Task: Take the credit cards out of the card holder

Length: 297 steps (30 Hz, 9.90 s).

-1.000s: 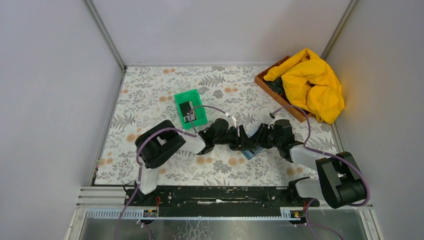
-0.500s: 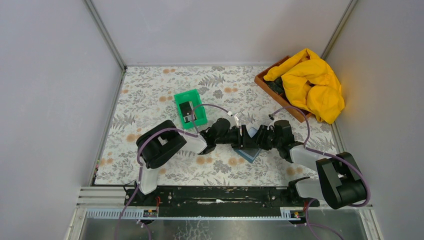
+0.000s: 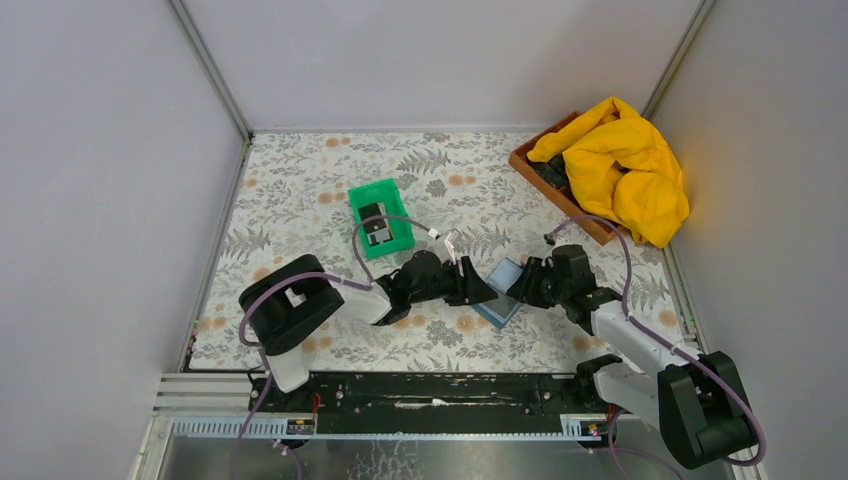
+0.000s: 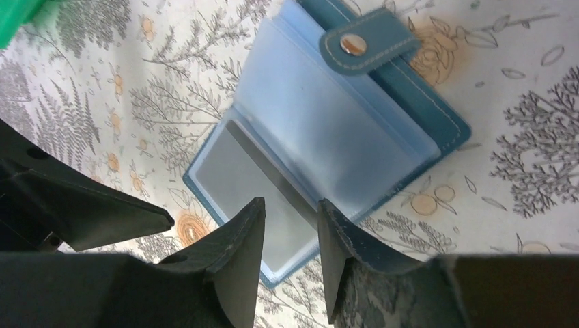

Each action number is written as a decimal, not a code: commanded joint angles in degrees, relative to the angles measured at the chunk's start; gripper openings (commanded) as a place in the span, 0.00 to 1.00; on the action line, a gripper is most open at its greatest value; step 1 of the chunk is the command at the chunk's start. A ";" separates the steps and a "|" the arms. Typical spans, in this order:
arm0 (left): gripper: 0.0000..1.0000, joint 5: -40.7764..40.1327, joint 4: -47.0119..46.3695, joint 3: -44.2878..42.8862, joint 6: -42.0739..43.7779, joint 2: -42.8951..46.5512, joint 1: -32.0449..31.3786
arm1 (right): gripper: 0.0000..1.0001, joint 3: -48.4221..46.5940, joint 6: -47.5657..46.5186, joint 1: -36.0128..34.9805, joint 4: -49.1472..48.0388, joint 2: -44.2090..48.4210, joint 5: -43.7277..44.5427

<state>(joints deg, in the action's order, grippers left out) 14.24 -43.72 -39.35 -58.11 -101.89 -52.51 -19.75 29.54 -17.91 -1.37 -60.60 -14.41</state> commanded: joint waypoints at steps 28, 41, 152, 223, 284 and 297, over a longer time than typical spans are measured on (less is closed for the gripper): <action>0.56 -8.94 9.80 6.42 7.62 15.26 -0.29 | 0.00 2.10 7.90 -13.70 5.64 1.35 8.05; 0.82 -9.74 10.40 6.93 7.71 14.40 1.03 | 0.00 -9.39 1.45 -14.08 4.60 -4.42 3.74; 0.68 5.09 -1.99 -4.05 -0.73 -7.83 6.75 | 0.04 -5.79 -1.50 -5.43 -3.38 -14.56 3.69; 0.68 -1.44 15.01 -6.78 7.41 -2.69 5.11 | 0.04 -4.06 -0.70 -5.45 -6.53 -16.22 1.32; 0.70 3.85 7.33 -10.51 1.50 -4.62 3.15 | 0.79 -6.13 -3.65 -5.52 0.11 -8.20 -0.23; 0.70 2.93 6.49 -0.81 1.92 4.86 11.37 | 0.87 -14.80 -3.71 -12.32 8.28 -11.71 13.65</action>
<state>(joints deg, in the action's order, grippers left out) 17.67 -34.98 -41.78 -57.91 -101.23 -42.70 -30.33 25.54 -27.20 4.75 -69.78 -6.96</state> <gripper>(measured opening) 0.698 0.871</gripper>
